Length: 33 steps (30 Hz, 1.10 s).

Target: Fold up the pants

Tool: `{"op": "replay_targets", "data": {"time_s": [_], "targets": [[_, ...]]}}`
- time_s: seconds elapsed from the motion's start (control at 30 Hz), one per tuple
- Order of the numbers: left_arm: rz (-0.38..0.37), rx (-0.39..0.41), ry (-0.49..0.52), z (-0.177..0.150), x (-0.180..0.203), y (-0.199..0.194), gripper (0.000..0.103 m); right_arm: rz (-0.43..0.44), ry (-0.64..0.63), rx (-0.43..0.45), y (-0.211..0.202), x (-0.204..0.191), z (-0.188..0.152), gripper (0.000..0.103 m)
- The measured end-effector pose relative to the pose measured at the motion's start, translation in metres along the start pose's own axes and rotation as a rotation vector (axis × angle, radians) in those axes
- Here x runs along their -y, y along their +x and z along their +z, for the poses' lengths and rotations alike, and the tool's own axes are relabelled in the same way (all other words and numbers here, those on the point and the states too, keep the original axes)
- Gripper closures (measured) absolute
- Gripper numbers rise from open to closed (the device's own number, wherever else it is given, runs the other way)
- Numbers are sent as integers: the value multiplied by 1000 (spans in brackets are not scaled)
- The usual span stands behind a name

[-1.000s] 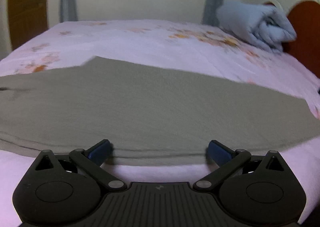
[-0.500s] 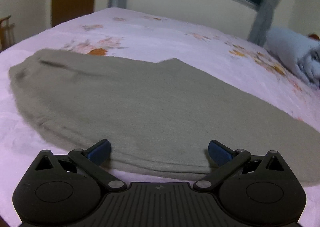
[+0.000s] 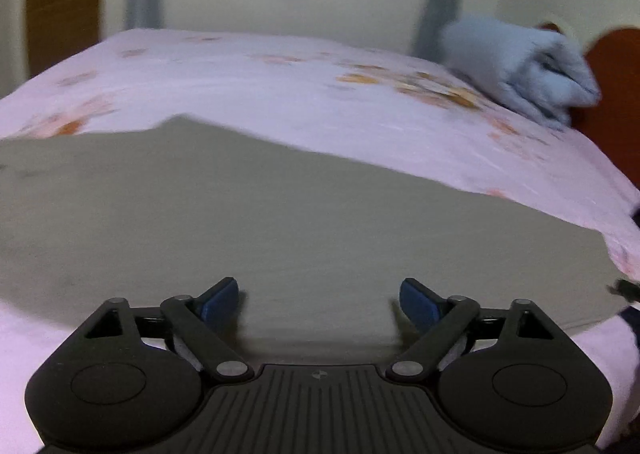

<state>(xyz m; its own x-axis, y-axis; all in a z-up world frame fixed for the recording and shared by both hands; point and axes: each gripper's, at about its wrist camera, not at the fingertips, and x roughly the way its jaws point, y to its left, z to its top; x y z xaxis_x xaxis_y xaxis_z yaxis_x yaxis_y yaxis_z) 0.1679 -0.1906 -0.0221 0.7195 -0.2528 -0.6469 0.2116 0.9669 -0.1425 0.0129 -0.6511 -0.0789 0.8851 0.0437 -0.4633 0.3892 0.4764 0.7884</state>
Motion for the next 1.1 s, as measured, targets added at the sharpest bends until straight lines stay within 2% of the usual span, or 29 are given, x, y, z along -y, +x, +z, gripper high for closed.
{"op": "replay_targets", "data": {"time_s": [0.1,0.13,0.2,0.23,0.3,0.37,0.43,0.5,0.57,0.63,0.7,0.77,0.8,0.87,1.03,1.1], "targets": [[-7,-38,80,-4,35,21,10,2,-5,-6,0,2,0,85],[-3,-117,122,-16,45,33,9,7,-5,-9,-1,3,1,85],[39,-77,277,-37,64,27,8,10,-9,-13,-1,4,1,85],[43,-66,288,-41,67,24,8,14,-12,-14,-2,4,1,85],[37,-61,239,-30,65,18,8,19,-13,-15,-1,5,2,85],[21,-23,174,-15,65,14,8,19,-13,-13,1,5,2,85],[13,-38,134,-10,67,21,8,18,-14,-8,1,4,1,85],[13,-64,111,-15,63,34,7,15,-17,-7,1,3,1,85],[33,-74,168,-24,72,38,4,18,-15,-9,0,4,1,85],[-20,-31,108,-28,76,13,4,24,2,-3,-2,6,2,85],[-14,22,101,-25,77,-2,4,36,9,4,-5,8,1,84],[-6,10,79,-20,73,4,4,33,17,5,-5,8,1,84],[4,-12,75,-19,71,12,4,30,17,6,-4,7,0,84],[-15,-76,3,-21,63,20,4,25,5,6,-4,5,0,82],[-90,-16,-61,-36,58,-8,4,30,-4,1,-5,6,0,82],[-80,-13,-103,-42,52,-4,6,21,-5,6,-3,5,-1,81]]}}
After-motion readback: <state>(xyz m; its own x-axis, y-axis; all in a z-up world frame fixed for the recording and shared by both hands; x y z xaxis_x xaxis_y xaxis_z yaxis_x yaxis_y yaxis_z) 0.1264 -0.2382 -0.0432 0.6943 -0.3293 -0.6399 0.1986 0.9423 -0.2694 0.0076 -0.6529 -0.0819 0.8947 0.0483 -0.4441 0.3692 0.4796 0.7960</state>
